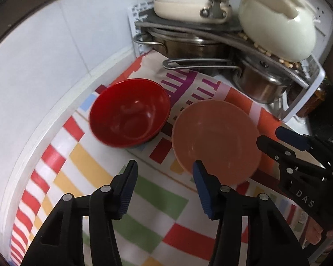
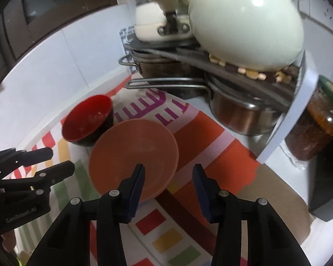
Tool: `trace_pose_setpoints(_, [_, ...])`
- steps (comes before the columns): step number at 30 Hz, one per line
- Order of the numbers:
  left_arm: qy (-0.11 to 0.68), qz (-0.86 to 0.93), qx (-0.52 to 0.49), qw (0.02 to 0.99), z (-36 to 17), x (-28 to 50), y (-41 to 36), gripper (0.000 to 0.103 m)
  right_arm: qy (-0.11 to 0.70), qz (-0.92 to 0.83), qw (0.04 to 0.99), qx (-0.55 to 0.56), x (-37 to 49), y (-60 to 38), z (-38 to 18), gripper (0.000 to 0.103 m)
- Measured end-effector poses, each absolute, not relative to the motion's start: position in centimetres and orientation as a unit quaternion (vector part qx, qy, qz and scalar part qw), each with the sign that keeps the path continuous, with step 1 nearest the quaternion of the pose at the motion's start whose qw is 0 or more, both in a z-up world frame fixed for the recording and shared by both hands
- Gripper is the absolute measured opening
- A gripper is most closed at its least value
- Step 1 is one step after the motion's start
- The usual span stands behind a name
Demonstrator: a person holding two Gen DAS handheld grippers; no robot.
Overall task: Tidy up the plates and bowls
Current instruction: 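Move both tools to the rim of the pink bowl, then close the left tool on the pink bowl rim while the right tool grips it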
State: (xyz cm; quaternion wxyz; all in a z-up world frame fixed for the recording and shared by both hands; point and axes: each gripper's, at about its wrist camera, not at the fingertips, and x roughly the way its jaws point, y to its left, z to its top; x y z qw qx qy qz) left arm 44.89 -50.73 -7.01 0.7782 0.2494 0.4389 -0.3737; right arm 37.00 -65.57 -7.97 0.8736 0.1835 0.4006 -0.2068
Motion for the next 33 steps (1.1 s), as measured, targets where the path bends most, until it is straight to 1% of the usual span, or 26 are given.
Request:
trace_pose_setpoints(4, [0.451, -0.379, 0.261, 0.765, -8.5, 46.0, -52.5, 0.046, 0.411, -0.202, 0.868, 0.191, 38.1, -66.2, -9.2, 0.041])
trace_pose_setpoints(8, [0.464, -0.383, 0.263, 0.754, -9.9, 46.6, -53.7, 0.043, 0.422, -0.195, 0.862, 0.202, 39.1, -66.7, -10.5, 0.034])
trace_pose_setpoints(12, [0.477, -0.385, 0.259, 0.747, -10.9, 47.0, -54.5, 0.039, 0.43, -0.192, 0.858, 0.205, 39.7, -67.0, -11.3, 0.03])
trace_pose_setpoints(14, [0.482, -0.387, 0.256, 0.743, -11.3, 47.1, -54.8, 0.037, 0.434, -0.192, 0.856, 0.205, 39.8, -67.1, -11.6, 0.025])
trace_pose_setpoints(15, [0.485, -0.39, 0.255, 0.741, -11.5, 47.1, -55.0, 0.035, 0.436, -0.193, 0.855, 0.206, 39.9, -67.2, -11.8, 0.024])
trace_pose_setpoints(17, [0.487, -0.39, 0.255, 0.739, -11.8, 47.1, -55.4, 0.029, 0.438, -0.196, 0.853, 0.207, 40.0, -67.4, -11.9, 0.019])
trace_pose_setpoints(19, [0.486, -0.389, 0.26, 0.738, -12.1, 47.1, -55.8, 0.02, 0.438, -0.199, 0.851, 0.21, 40.0, -67.6, -12.0, 0.016])
trace_pose_setpoints(22, [0.477, -0.381, 0.275, 0.743, -12.4, 47.0, -56.0, 0.013, 0.441, -0.204, 0.848, 0.214, 40.0, -67.8, -12.1, 0.014])
trace_pose_setpoints(29, [0.444, -0.386, 0.304, 0.749, -12.4, 46.0, -55.6, 0.014, 0.443, -0.209, 0.846, 0.209, 40.1, -67.6, -12.0, 0.012])
trace_pose_setpoints(33, [0.449, -0.392, 0.295, 0.747, -11.8, 45.7, -55.0, 0.013, 0.443, -0.207, 0.847, 0.207, 39.7, -67.2, -11.6, 0.011])
